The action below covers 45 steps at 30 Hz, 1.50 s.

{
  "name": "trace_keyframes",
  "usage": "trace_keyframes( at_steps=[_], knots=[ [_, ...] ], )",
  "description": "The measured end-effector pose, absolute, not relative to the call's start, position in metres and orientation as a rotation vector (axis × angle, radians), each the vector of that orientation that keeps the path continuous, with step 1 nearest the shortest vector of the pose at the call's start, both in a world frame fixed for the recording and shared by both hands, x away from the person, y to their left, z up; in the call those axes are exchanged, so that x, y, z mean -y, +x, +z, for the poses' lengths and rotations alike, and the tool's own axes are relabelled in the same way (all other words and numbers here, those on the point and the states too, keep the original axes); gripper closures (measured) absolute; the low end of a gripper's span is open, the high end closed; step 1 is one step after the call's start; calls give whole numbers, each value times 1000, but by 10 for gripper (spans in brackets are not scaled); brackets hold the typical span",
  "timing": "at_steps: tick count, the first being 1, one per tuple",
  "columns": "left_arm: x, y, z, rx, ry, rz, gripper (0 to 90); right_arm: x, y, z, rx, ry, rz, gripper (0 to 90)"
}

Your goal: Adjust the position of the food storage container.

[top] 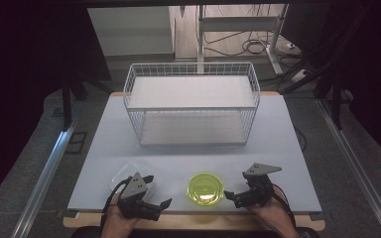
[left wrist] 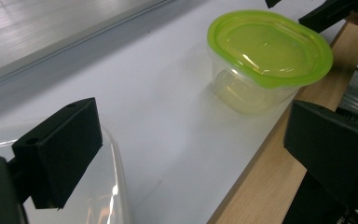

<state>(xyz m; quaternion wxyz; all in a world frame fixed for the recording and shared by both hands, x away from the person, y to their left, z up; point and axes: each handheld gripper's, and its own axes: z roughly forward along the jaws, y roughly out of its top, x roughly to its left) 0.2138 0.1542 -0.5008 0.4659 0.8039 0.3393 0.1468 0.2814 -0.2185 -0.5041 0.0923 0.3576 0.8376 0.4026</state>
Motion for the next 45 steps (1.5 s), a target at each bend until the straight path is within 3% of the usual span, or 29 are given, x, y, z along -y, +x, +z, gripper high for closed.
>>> trace_keyframes(
  at_steps=[10,16,20,24,25,27,36,39,45],
  knots=[
    [-150,211,-501,-796,1985,363,30,221,281,-498,-2456,1109,1207,85],
    [-149,208,-500,-782,1999,394,51,218,279,-492,-2424,1075,1211,194],
    [-149,206,-500,-782,2005,419,70,216,276,-487,-2422,1045,1198,298],
    [-150,207,-500,-791,2003,429,91,213,274,-481,-2436,985,1198,463],
    [-150,207,-500,-791,2003,429,93,213,274,-481,-2436,985,1198,463],
    [-151,207,-500,-795,1998,425,93,208,272,-478,-2470,925,1209,584],
    [-153,208,-501,-800,1991,456,96,187,267,-472,-2564,802,1217,842],
    [-153,208,-502,-805,1997,463,96,179,265,-470,-2597,751,1232,887],
    [-153,209,-503,-816,2004,472,98,159,259,-470,-2672,703,1261,894]
  ],
)
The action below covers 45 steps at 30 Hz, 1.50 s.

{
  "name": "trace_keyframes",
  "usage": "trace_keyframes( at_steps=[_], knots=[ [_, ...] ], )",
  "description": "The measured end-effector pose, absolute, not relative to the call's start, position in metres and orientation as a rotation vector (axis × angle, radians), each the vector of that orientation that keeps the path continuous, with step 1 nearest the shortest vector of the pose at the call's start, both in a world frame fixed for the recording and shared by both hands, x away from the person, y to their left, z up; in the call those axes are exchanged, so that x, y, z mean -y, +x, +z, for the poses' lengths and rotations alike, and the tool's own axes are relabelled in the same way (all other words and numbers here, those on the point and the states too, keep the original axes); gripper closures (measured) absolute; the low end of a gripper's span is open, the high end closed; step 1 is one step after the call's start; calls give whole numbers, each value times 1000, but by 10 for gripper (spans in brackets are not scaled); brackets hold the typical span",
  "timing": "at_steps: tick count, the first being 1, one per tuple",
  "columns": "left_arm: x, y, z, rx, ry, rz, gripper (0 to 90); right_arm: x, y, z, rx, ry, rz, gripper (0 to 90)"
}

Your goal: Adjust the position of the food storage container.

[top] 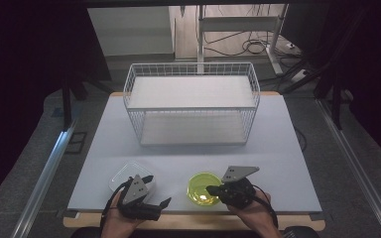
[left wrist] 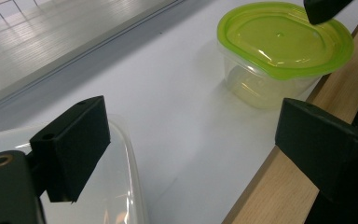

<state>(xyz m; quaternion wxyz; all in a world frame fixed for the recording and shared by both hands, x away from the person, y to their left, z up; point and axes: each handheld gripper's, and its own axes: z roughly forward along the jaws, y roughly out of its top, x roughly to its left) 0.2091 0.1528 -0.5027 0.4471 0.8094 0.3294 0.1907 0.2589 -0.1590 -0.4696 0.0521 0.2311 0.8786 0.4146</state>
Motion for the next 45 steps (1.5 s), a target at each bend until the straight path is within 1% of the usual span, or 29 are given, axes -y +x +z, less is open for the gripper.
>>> trace_keyframes(
  at_steps=[9,20,27,45],
  knots=[
    [-153,209,-503,-817,2002,474,107,136,256,-472,-2753,682,1332,894],
    [-152,209,-503,-815,2014,482,114,106,249,-482,-2834,590,1283,893],
    [-152,209,-504,-812,2018,484,117,107,252,-484,-2812,614,1244,893],
    [-151,209,-504,-805,2024,481,120,131,278,-485,-2713,787,1261,893]
  ],
)
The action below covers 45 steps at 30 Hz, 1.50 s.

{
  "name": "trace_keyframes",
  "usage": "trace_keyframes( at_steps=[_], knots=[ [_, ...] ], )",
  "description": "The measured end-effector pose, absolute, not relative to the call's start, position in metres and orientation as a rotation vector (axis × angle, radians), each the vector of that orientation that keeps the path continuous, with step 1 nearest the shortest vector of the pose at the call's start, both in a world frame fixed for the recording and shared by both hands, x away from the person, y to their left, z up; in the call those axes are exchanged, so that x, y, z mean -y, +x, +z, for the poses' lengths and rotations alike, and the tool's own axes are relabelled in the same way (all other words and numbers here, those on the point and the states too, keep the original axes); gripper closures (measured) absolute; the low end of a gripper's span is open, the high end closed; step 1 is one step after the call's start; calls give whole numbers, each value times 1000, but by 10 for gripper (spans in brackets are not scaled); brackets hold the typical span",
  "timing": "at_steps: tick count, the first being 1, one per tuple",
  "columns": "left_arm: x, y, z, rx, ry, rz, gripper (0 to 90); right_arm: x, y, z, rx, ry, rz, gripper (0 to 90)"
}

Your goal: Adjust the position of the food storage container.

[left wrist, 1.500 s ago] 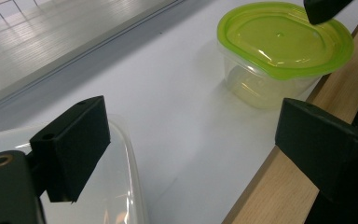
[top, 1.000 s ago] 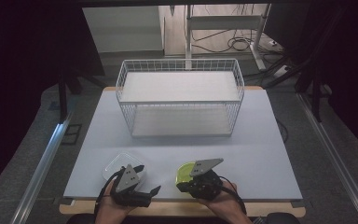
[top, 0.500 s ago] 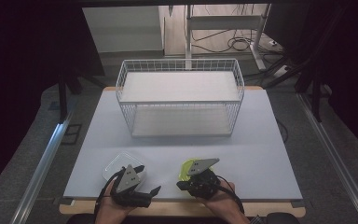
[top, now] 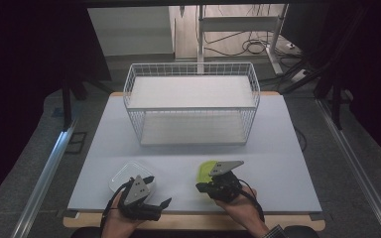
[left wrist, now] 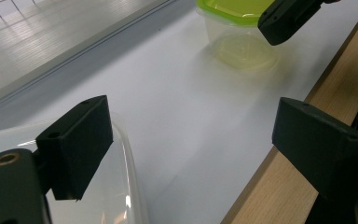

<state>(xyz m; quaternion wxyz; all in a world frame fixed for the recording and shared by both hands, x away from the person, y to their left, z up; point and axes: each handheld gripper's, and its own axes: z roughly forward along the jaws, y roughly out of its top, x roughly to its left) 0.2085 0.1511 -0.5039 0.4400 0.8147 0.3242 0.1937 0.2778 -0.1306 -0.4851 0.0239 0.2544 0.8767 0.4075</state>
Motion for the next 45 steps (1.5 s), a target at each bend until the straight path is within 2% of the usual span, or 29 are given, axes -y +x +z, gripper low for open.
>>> trace_keyframes(
  at_steps=[22,26,30,37,45],
  knots=[
    [-150,208,-505,-799,2038,479,122,164,304,-485,-2618,975,1250,890],
    [-150,208,-505,-798,2034,480,122,158,303,-476,-2610,922,1255,880],
    [-150,209,-504,-798,2034,481,122,146,317,-465,-2577,895,1231,879],
    [-151,209,-504,-800,2032,479,122,125,340,-478,-2618,881,1099,888],
    [-150,208,-504,-797,2035,482,122,150,343,-477,-2570,948,1082,888]
  ],
)
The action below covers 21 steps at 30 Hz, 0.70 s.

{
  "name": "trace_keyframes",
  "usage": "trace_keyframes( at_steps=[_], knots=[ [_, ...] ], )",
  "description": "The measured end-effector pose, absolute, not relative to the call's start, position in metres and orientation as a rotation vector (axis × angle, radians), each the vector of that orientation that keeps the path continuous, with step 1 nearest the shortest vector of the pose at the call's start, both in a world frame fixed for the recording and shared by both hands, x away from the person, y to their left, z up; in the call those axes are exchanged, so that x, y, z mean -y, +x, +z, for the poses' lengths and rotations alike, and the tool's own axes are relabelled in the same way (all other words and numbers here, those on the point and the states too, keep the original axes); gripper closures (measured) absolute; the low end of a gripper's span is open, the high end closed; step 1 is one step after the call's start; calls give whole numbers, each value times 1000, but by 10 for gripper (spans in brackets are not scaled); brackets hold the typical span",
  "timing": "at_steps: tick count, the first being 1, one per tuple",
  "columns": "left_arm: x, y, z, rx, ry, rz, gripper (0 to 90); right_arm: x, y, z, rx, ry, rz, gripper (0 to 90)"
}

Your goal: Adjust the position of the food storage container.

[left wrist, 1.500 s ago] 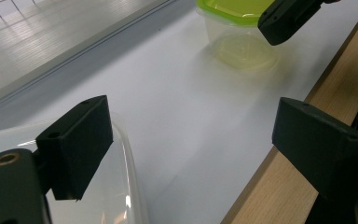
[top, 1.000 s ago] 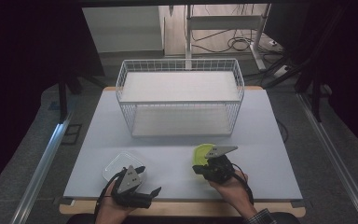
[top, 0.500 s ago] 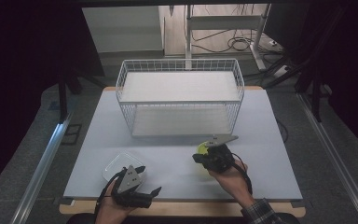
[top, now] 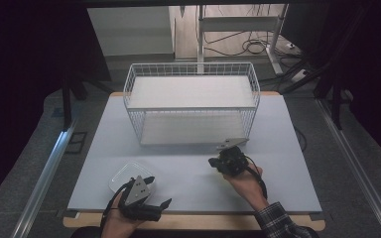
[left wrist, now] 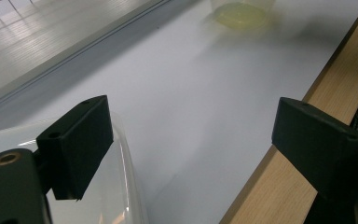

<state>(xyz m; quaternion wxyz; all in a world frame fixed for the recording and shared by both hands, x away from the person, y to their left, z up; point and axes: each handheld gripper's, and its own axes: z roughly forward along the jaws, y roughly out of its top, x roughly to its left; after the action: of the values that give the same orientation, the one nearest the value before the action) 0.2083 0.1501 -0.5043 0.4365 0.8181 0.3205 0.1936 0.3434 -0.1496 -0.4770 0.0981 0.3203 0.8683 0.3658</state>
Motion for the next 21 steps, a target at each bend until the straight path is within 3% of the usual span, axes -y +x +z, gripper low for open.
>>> trace_keyframes(
  at_steps=[6,12,15,21],
  knots=[
    [-150,209,-504,-805,2032,475,129,176,345,-476,-2525,1007,1058,888],
    [-151,208,-500,-823,2042,478,201,197,343,-476,-2489,1067,1062,887],
    [-155,206,-495,-820,2033,490,316,196,340,-476,-2490,1059,1060,885],
    [-183,207,-482,-883,2003,507,663,189,331,-474,-2510,1006,1076,872]
  ],
)
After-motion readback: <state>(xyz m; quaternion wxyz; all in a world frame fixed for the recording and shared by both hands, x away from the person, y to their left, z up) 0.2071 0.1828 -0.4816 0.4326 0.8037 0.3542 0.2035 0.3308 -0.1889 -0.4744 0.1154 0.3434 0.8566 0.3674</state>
